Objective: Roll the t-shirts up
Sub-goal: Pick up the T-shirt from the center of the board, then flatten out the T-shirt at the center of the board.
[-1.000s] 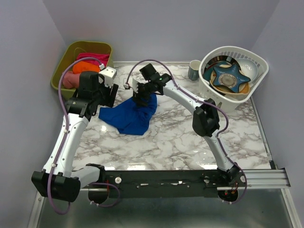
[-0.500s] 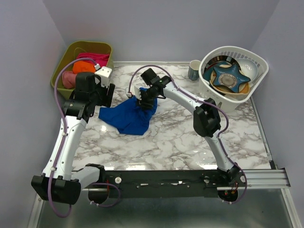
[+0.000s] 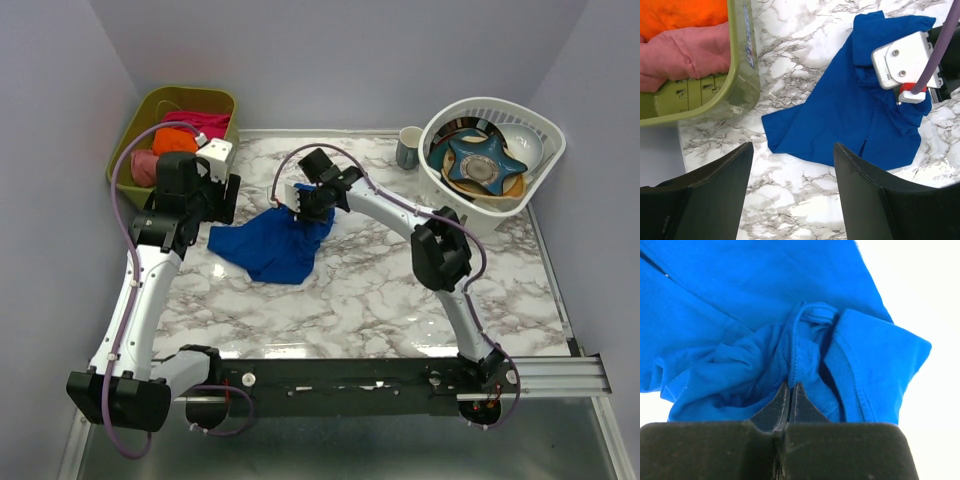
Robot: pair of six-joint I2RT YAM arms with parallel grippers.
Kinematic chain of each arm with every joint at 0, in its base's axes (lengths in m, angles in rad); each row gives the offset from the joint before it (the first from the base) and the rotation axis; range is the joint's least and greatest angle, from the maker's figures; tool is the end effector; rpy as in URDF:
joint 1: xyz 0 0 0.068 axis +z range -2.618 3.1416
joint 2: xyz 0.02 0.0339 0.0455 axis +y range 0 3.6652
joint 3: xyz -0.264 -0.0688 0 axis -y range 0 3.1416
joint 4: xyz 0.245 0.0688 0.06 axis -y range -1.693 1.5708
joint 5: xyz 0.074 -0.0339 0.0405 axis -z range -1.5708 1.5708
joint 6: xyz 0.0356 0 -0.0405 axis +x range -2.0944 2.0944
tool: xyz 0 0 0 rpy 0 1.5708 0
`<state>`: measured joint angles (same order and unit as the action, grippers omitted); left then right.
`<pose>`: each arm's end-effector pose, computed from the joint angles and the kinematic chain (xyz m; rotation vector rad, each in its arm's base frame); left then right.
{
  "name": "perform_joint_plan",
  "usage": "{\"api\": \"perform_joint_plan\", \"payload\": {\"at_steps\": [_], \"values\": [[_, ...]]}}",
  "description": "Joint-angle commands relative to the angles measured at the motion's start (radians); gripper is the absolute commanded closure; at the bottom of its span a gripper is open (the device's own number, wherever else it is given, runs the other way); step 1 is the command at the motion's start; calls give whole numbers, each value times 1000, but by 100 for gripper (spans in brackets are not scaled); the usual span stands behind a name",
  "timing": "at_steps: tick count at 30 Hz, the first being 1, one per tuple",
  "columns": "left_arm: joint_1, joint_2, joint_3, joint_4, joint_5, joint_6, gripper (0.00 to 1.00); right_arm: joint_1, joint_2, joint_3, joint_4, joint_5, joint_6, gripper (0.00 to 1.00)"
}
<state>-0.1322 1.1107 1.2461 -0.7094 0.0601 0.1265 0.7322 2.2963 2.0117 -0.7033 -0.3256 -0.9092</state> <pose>0.2271 -0.0324 0.3831 0.3113 2.1217 -0.0678 0.3690 0.3470 0.2099 -1.9235 1.6230 0.3446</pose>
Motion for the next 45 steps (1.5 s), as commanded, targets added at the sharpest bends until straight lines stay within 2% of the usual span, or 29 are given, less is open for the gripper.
{"api": "perform_joint_plan", "payload": {"at_steps": [1,6,7,13,16,17,19,20,22,24,25,27,28,31,34,38,39,42,45], "values": [[3,-46,-62,82,90,-27,26,7,-185,-22,27,77,41,99],[5,-45,-91,105,153,-70,26,7,-340,-45,19,11,98,99],[5,-45,-86,100,155,-68,26,7,-412,-69,42,2,130,99],[6,-29,2,-2,55,22,26,7,-716,-339,249,-75,153,99],[6,-18,36,-64,26,113,27,-7,-877,-431,164,-85,81,99],[6,-20,18,-74,36,133,26,-16,-921,-556,121,-93,57,99],[6,-41,-19,-90,72,188,26,-31,-1075,-699,84,-73,-12,99],[5,-51,-72,-85,113,200,26,-33,-1127,-837,11,-55,-38,99],[3,-75,-128,-82,144,228,26,-34,-1256,-948,-83,-26,-92,99],[-1,-81,-201,-81,165,245,26,-33,-1331,-1078,-183,8,-94,89],[-3,-78,-226,-72,165,258,27,-34,-1400,-1111,-203,29,-89,64],[-3,-68,-296,-21,147,254,27,-33,-1446,-1149,-184,115,-39,47],[-3,-63,-313,0,145,243,27,-33,-1456,-1142,-162,140,40,37],[-13,-19,-381,94,164,219,27,-33,-1422,-1082,-119,145,136,36],[-38,55,-361,136,112,141,28,-33,-1344,-1064,-18,143,206,36],[-43,124,-281,102,168,84,29,-33,-1230,-1053,68,122,175,36],[-46,129,-281,116,172,91,29,-33,-1157,-1056,99,140,161,37],[-46,124,-283,133,127,78,29,-31,-1082,-1071,171,129,58,41],[-46,107,-301,145,133,81,29,-28,-1005,-994,147,74,13,40]]}}
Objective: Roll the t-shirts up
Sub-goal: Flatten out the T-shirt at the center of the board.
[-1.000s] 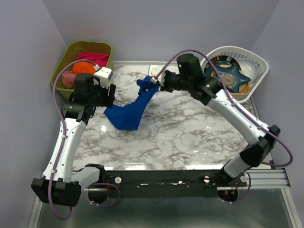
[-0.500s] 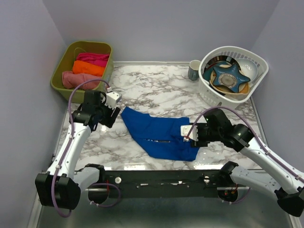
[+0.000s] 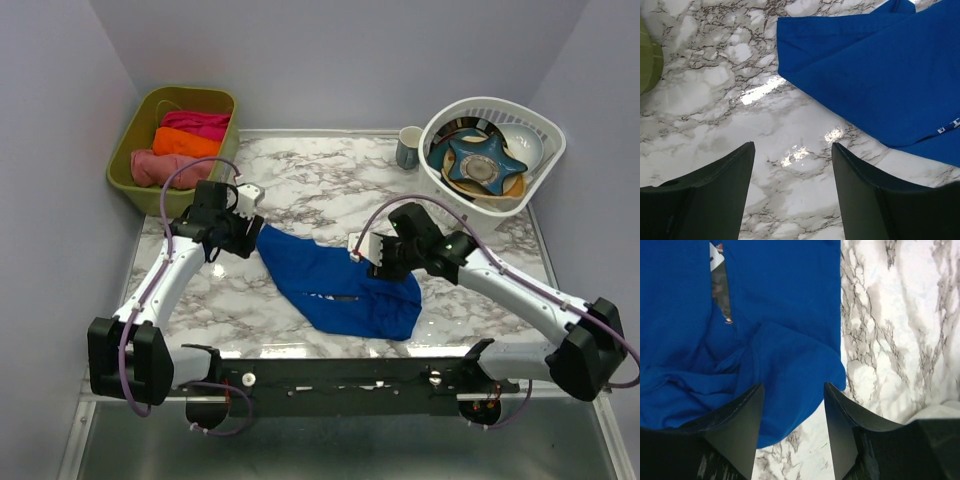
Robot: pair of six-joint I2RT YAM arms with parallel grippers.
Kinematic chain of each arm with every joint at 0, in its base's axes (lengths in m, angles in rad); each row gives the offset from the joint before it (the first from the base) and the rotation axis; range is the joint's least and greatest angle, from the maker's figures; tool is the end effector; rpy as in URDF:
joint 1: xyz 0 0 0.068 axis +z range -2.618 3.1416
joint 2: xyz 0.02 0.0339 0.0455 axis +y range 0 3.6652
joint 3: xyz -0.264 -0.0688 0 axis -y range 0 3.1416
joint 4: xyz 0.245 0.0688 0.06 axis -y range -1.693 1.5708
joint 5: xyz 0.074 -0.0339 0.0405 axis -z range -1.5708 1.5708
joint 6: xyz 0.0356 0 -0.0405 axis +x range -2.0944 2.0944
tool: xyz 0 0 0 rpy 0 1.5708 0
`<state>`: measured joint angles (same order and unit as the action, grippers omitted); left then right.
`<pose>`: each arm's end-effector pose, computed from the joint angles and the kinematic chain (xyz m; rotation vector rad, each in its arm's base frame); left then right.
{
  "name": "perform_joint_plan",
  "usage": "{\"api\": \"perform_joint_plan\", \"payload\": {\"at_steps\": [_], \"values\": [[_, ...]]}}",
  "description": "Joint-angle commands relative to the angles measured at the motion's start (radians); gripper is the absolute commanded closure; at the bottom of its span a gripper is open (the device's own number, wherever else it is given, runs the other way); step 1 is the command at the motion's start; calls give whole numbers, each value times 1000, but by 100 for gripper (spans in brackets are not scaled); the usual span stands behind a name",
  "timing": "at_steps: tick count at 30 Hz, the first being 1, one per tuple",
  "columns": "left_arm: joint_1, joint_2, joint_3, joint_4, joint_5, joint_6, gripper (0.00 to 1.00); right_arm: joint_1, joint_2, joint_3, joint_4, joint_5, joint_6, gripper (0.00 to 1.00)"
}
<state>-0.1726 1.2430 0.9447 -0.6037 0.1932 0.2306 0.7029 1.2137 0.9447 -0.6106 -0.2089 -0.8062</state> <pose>0.2494 -0.0504 0.2633 0.5738 2.3937 -0.2135 0.1854 0.1667 0.2697 -1.7340 1.7103 0.2096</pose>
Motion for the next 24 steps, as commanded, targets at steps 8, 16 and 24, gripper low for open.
{"api": "perform_joint_plan", "payload": {"at_steps": [8,16,24], "values": [[-5,-62,-27,44,8,-28,29,27,277,91,3,-54,-194,30],[-5,-40,-72,68,17,-30,28,38,398,111,-38,-49,-284,26],[5,-80,-119,90,6,-62,28,38,461,132,-83,-30,-330,51]]}}
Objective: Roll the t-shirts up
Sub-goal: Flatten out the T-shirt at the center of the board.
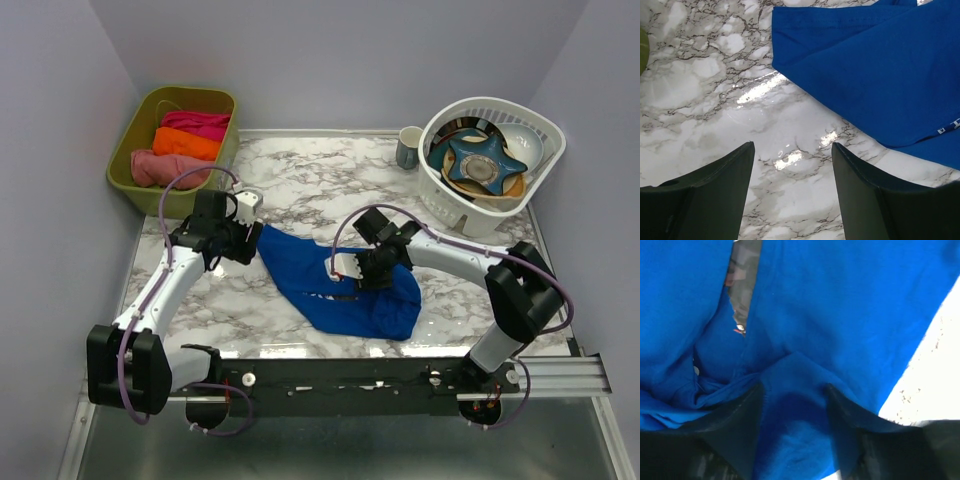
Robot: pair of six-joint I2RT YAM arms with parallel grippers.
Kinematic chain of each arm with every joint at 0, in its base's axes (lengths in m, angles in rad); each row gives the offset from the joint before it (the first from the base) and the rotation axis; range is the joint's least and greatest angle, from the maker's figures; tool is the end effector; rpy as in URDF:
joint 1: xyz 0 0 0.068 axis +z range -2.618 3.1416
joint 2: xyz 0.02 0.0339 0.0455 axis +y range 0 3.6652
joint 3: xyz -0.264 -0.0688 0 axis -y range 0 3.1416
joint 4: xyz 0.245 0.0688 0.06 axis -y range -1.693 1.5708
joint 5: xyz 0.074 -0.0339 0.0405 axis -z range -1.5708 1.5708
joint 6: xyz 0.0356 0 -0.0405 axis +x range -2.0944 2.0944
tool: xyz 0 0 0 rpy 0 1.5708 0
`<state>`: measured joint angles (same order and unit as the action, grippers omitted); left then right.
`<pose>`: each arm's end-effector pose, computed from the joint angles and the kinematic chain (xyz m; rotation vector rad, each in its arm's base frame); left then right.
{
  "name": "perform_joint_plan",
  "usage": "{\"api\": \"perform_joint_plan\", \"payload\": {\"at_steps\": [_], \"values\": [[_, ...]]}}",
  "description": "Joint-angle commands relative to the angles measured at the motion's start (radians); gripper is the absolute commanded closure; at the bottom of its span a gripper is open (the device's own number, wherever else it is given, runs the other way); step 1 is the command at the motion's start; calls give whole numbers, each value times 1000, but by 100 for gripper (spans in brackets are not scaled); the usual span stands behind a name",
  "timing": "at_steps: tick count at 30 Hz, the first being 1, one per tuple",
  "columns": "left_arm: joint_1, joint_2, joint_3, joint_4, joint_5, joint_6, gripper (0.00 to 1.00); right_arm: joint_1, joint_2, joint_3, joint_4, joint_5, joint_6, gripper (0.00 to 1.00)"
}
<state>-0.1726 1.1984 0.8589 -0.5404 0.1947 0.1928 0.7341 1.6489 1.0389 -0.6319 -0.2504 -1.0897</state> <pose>0.2395 -0.0488 0.2504 0.5276 2.3837 -0.2294 0.2249 0.2148 0.1828 -2.2202 1.6462 0.2612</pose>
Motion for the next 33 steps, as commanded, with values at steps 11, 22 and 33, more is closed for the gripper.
{"api": "perform_joint_plan", "payload": {"at_steps": [11,22,33], "values": [[25,-49,-24,10,6,-10,28,7,-61,292,-248,-88,81,99],[25,21,81,-12,-1,-19,29,5,-334,794,-230,-111,425,99],[25,64,147,-47,20,-4,29,-68,-900,-140,-264,141,427,67]]}}
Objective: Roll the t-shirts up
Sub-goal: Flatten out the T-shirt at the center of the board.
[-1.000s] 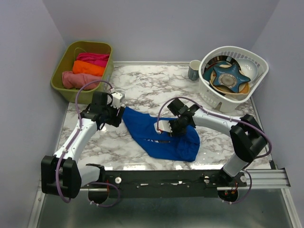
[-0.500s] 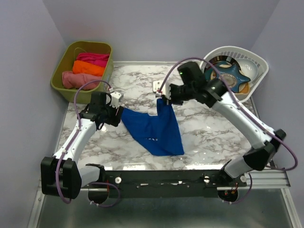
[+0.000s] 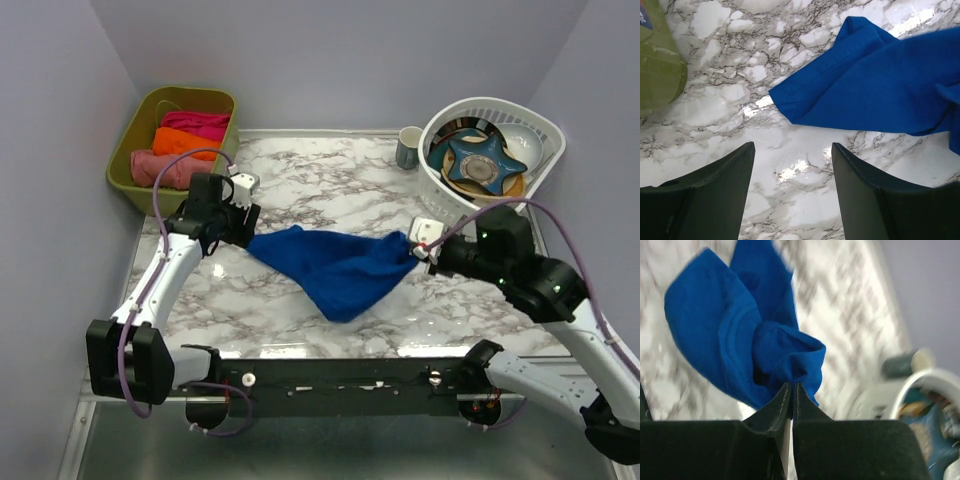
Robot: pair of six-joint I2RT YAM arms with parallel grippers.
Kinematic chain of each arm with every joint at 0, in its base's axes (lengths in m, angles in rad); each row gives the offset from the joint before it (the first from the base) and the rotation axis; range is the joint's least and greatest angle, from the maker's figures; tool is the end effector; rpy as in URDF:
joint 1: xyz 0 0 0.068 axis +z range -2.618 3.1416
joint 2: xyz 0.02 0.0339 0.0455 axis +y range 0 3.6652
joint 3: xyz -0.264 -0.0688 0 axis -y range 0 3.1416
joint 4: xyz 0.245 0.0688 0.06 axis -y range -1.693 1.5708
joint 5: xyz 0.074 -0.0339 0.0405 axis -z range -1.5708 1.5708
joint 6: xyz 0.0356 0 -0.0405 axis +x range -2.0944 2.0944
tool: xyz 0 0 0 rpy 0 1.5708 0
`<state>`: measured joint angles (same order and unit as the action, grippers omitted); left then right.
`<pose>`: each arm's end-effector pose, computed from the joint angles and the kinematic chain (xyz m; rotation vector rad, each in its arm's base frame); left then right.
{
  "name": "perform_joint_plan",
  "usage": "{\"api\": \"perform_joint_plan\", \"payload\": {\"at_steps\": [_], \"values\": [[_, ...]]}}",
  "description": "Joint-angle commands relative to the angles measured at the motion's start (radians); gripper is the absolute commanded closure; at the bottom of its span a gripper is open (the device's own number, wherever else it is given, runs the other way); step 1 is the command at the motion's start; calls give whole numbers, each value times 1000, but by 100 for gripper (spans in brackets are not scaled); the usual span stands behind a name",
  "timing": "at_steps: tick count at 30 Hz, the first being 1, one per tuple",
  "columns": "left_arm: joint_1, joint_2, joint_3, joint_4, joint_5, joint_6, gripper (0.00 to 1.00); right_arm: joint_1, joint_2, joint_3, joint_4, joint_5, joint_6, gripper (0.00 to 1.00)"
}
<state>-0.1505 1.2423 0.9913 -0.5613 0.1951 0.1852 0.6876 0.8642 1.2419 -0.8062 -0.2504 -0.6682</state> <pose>0.2580 -0.0461 0.2816 0.4875 2.3233 -0.2157 0.1125 0.1038 0.4153 -1.3721 1.4477 0.2626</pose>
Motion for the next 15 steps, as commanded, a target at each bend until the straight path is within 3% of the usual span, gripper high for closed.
{"api": "perform_joint_plan", "payload": {"at_steps": [1,4,6,15], "values": [[2,20,17,-29,24,5,29,-22,-140,-393,-103,169,-2,47],[0,20,18,-40,40,7,29,-22,-163,-400,-114,145,-1,37],[-4,22,3,-42,56,5,29,-22,-125,-348,-107,84,5,37],[-14,-3,-39,-46,76,-15,29,-20,315,-134,-25,-222,-33,49]]}}
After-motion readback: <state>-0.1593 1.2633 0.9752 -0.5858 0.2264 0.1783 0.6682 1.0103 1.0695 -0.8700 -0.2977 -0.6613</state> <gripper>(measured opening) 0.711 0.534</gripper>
